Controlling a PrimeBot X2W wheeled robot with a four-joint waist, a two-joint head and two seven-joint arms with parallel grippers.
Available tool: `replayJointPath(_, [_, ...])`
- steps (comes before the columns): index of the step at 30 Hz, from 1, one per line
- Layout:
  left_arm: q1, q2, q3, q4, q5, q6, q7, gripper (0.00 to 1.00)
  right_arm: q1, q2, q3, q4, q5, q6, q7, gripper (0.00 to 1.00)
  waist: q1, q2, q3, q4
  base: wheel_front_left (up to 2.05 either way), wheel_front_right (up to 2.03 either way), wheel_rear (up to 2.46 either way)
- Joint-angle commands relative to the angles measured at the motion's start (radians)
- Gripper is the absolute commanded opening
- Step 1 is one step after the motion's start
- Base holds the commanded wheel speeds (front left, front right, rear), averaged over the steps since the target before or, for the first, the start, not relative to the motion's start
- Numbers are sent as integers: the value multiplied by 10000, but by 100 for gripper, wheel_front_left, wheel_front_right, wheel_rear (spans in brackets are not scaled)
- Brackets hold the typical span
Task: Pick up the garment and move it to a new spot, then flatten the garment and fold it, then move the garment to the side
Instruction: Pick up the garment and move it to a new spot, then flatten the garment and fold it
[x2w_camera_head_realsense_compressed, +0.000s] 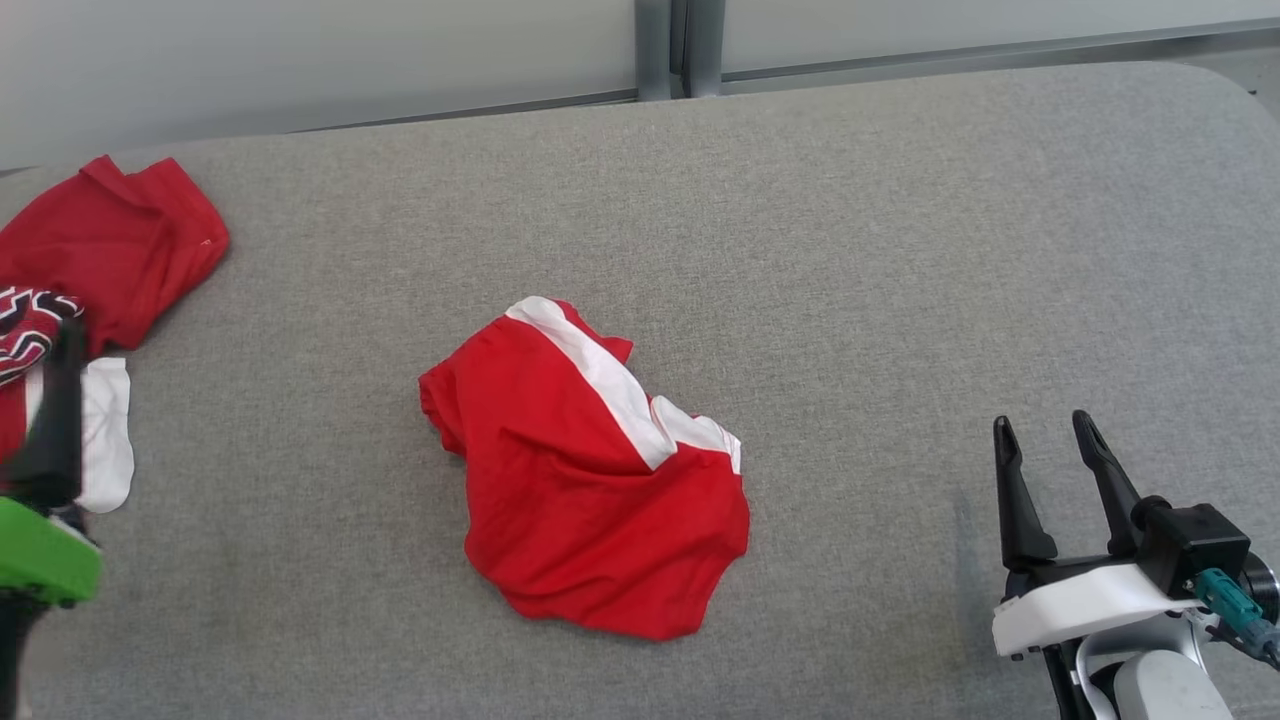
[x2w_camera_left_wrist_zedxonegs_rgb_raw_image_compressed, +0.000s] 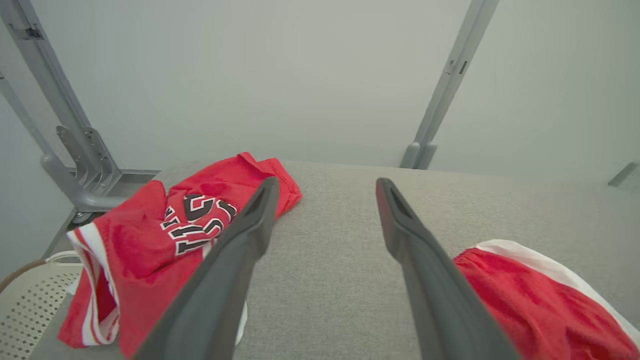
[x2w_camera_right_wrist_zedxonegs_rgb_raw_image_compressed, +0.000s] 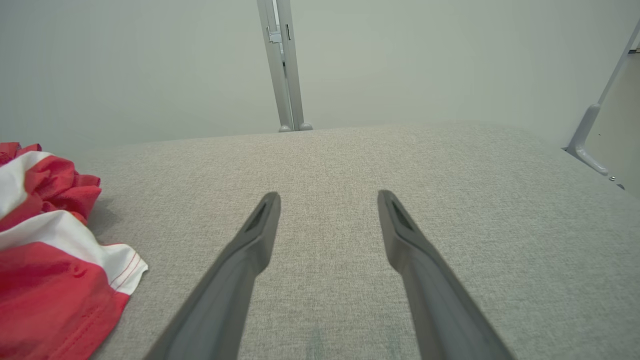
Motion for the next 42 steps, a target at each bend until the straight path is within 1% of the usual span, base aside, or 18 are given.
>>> replayJointPath(1, [12, -149, -159, -459, 227, 206, 65, 100, -141, -28, 30, -40, -51, 1, -4, 100, 0, 82, 102, -52, 0, 0, 0])
replayJointPath(4, [-613, -697, -884, -1241, 569, 516, 344, 100, -267, -28, 129, -68, -94, 1, -4, 100, 0, 82, 301, -159, 0, 0, 0])
replayJointPath(7, [-1535, -1500, -1870, -1244, 978, 455, 812, 100, -397, -33, 180, -85, -129, 1, -4, 100, 0, 82, 505, -325, 0, 0, 0])
replayJointPath(8, [-1535, -1500, -1870, -1244, 978, 455, 812, 100, -397, -33, 180, -85, -129, 1, -4, 100, 0, 82, 505, -325, 0, 0, 0])
replayJointPath(9, [-1900, -1774, -2220, -1104, 1090, 403, 996, 100, -411, -30, 184, -75, -138, 1, -4, 100, 0, 82, 560, -381, 0, 0, 0])
replayJointPath(10, [-2273, -2111, -2565, -908, 1169, 331, 1203, 100, -416, -28, 180, -55, -141, 1, -4, 100, 0, 82, 612, -441, 0, 0, 0])
replayJointPath(11, [-2990, -2727, -3133, -335, 1342, 149, 1533, 100, -459, -30, 208, -33, -118, 1, -4, 100, 0, 82, 703, -575, 0, 0, 0])
replayJointPath(14, [-3890, -3471, -3682, 947, 1382, -165, 1962, 100, -536, -28, 279, -18, -41, 1, -4, 100, 0, 82, 828, -822, 0, 0, 0])
replayJointPath(16, [-4399, -3773, -3901, 1885, 1497, -344, 2134, 100, -558, -28, 332, -22, -12, 1, -4, 100, 0, 82, 911, -996, 0, 0, 0])
replayJointPath(23, [-5423, -4154, -4701, 4884, 1366, -1406, 3250, 100, -617, -28, 336, 34, 66, 1, -4, 100, 0, 82, 1054, -1558, 0, 0, 0])
replayJointPath(26, [-5563, -4273, -4919, 5494, 1258, -1852, 3613, 100, -507, -27, 261, 53, 90, 1, -4, 100, 0, 82, 1011, -1647, 0, 0, 0])
replayJointPath(31, [-5357, -4462, -5205, 5960, 1033, -2359, 3964, 100, -375, -27, 202, 137, 92, 1, -4, 100, 0, 82, 858, -1656, 0, 0, 0])
replayJointPath(32, [-5290, -4488, -5227, 5974, 939, -2422, 4023, 74, -365, -28, 178, 146, 109, 1, -4, 100, 0, 82, 822, -1632, 0, 0, 0])
replayJointPath(33, [-5255, -4481, -5241, 5960, 920, -2458, 4042, 34, -358, -27, 165, 155, 116, 1, -4, 100, 0, 82, 795, -1599, 0, 0, 0])
replayJointPath(34, [-5251, -4455, -5297, 5913, 937, -2529, 4088, 0, -352, -25, 157, 161, 111, 1, -4, 100, 0, 82, 772, -1556, 0, 0, 0])
replayJointPath(36, [-5223, -4428, -5394, 5718, 914, -2683, 4174, 0, -326, -27, 136, 184, 106, 1, -4, 100, 0, 82, 735, -1465, 0, 0, 0])
replayJointPath(39, [-5301, -4433, -5335, 5307, 937, -2720, 4012, 0, -315, -28, 112, 196, 125, 1, -4, 100, 0, 82, 705, -1307, 0, 0, 0])
replayJointPath(42, [-5523, -4491, -5185, 4812, 1154, -2514, 3635, 0, -312, -27, 137, 217, 156, 1, -4, 100, 0, 82, 676, -1165, 0, 0, 0])
